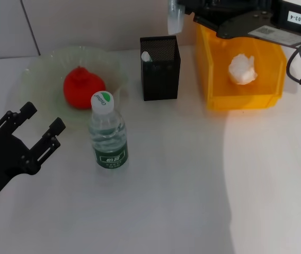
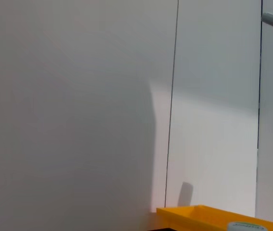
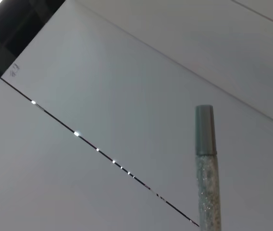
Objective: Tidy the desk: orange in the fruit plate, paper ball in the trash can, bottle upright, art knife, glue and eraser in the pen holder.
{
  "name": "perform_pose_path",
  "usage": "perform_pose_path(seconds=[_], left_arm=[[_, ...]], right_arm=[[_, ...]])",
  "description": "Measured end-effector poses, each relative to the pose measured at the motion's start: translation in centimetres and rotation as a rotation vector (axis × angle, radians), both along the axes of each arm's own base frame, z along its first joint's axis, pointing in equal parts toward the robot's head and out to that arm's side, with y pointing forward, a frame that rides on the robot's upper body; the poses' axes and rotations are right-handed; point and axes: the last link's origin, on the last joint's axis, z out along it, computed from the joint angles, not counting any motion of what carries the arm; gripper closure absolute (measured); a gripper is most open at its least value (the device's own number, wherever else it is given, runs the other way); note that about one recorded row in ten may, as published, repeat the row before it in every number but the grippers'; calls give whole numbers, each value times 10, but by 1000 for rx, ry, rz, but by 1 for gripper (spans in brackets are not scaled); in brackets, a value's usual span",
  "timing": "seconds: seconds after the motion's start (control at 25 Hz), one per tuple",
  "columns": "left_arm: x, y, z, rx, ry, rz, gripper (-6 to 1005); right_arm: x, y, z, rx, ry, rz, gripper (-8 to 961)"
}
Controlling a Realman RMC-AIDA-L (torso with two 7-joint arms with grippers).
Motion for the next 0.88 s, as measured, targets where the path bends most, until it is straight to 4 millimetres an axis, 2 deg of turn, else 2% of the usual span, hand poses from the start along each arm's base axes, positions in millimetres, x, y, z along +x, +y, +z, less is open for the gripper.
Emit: perform_pose_path(seconds=[0.16,0.2,0.24,0.28,0.32,0.36,0.6,0.72,0.76,0.88], left_arm=[[1,0,0,-1,0,-3,305],[1,0,0,-1,0,-3,305],[1,0,-1,-4,2,-4,305],[1,0,-1,-7,4,-6,305],[1,-1,-3,-14,9,-10,305],[1,-1,-3,-14,10,-10,305],[2,-1,-4,-18,7,-12,305],[3,-2,-4,-18,1,-20,305],[3,-2,-4,-18,1,-20,305],[4,-3,-4,-13,2,-30,305]], right_arm=[[-1,2,2,57,-86,36,828],[0,3,1,86,-136,53,828],[1,8,-1,163,-267,92,827],[1,8,-1,163,-267,92,827],[2,13,2,244,-391,143,827],[2,13,2,244,-391,143,827],[-4,21,36,526,-686,288,828],[-17,23,54,711,-904,396,827],[-17,23,54,711,-904,396,827],[-31,22,65,895,-1097,500,828]])
